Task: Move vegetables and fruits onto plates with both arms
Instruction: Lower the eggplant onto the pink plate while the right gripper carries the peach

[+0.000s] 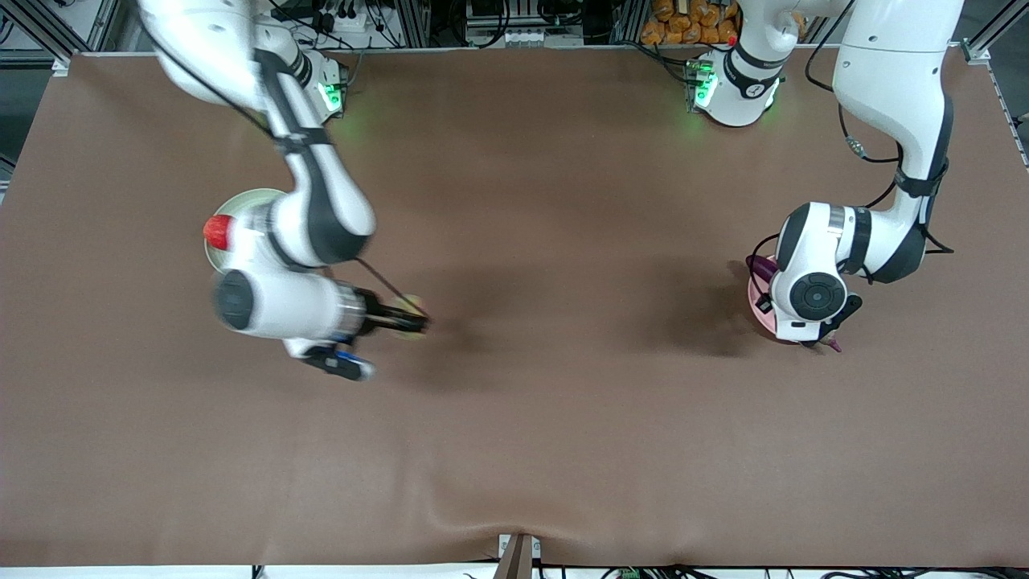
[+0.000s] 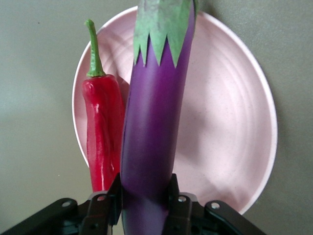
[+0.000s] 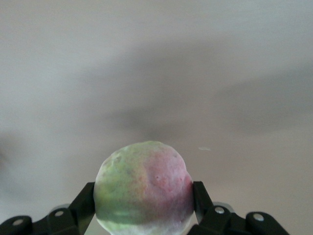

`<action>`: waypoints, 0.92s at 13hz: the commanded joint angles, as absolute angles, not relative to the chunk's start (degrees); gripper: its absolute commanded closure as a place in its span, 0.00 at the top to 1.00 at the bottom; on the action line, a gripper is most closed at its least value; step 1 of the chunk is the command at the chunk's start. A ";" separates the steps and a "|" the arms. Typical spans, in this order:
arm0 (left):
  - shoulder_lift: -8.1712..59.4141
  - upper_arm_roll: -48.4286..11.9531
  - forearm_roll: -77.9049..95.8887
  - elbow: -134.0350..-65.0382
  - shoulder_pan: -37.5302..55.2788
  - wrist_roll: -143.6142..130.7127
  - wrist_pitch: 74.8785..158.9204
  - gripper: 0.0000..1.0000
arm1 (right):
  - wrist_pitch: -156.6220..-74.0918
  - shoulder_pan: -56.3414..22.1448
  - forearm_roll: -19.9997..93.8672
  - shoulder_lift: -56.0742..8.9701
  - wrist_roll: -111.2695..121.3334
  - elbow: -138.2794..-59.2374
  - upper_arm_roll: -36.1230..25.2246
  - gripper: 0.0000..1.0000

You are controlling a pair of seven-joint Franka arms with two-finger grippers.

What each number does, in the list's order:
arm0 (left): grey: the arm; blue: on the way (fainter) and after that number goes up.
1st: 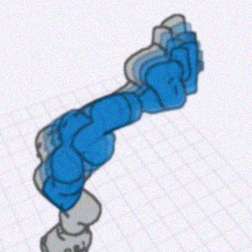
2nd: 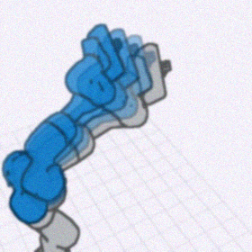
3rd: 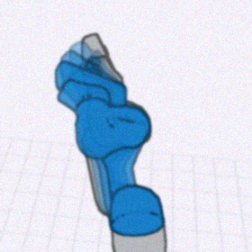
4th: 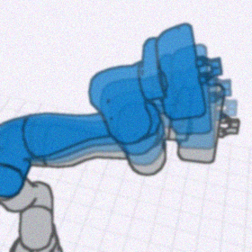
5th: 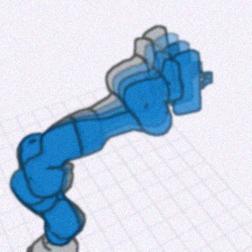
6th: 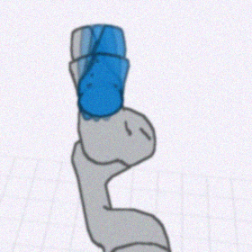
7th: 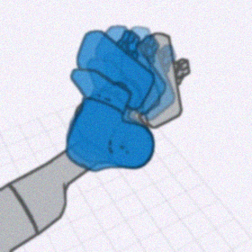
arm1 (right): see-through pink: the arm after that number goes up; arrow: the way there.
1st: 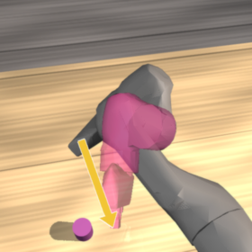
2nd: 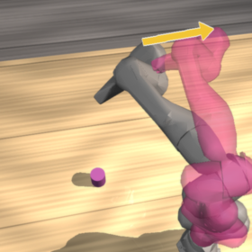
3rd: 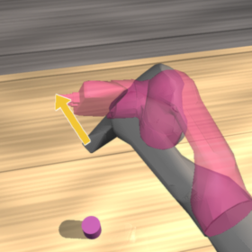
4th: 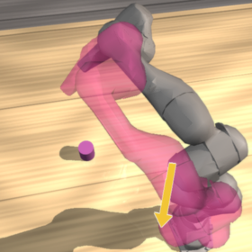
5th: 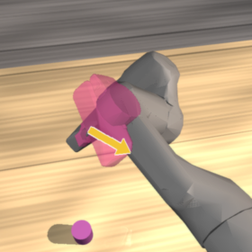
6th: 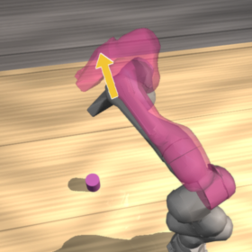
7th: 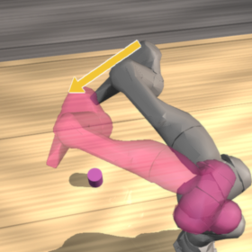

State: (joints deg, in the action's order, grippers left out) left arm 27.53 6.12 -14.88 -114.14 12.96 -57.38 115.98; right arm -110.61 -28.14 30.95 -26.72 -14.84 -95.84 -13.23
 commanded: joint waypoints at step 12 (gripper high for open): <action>23.56 5.80 -16.35 -107.75 16.26 -58.18 107.67 1.00 | -106.78 -7.39 10.99 -5.10 14.06 -129.54 -16.26 0.00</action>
State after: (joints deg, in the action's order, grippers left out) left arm 25.70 5.68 -14.92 -107.53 15.84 -58.32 109.45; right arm -104.74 -8.29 12.82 -7.81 13.22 -125.12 -17.33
